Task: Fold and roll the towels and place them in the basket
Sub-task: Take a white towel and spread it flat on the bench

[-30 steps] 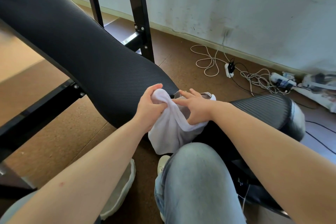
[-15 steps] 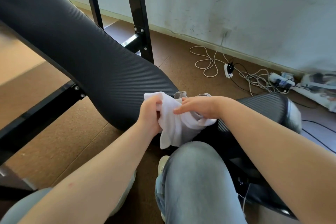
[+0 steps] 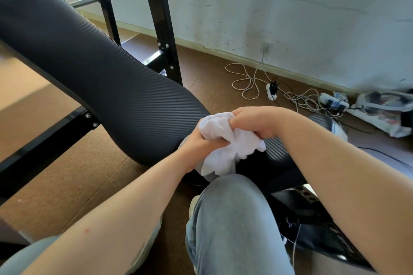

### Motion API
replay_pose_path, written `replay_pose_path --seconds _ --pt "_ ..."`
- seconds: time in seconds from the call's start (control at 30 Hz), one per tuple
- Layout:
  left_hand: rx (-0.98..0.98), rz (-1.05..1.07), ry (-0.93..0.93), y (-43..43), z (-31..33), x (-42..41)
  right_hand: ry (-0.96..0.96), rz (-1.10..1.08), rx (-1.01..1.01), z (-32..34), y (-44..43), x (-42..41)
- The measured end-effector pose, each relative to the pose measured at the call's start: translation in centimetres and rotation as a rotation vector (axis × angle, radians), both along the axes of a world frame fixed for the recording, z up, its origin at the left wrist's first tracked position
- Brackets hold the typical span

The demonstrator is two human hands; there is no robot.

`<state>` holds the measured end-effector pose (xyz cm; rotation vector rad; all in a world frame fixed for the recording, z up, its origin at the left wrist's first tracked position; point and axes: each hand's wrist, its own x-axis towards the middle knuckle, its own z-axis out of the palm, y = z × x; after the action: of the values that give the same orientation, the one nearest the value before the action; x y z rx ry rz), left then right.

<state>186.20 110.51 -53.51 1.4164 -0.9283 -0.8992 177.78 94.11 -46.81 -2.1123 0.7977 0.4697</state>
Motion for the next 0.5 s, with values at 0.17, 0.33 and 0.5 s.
replay_pose_path --seconds 0.17,0.33,0.5 --pt "-0.315 -0.047 -0.072 -0.6 1.2 0.9 0.017 0.070 -0.041 1.4 0.1 -0.2" --pt "0.029 0.322 0.002 0.6 1.5 0.2 -0.186 0.027 -0.012 2.9 1.5 0.2" --pt "0.011 0.458 0.140 1.6 1.9 1.5 0.019 0.253 -0.253 2.6 1.6 0.0"
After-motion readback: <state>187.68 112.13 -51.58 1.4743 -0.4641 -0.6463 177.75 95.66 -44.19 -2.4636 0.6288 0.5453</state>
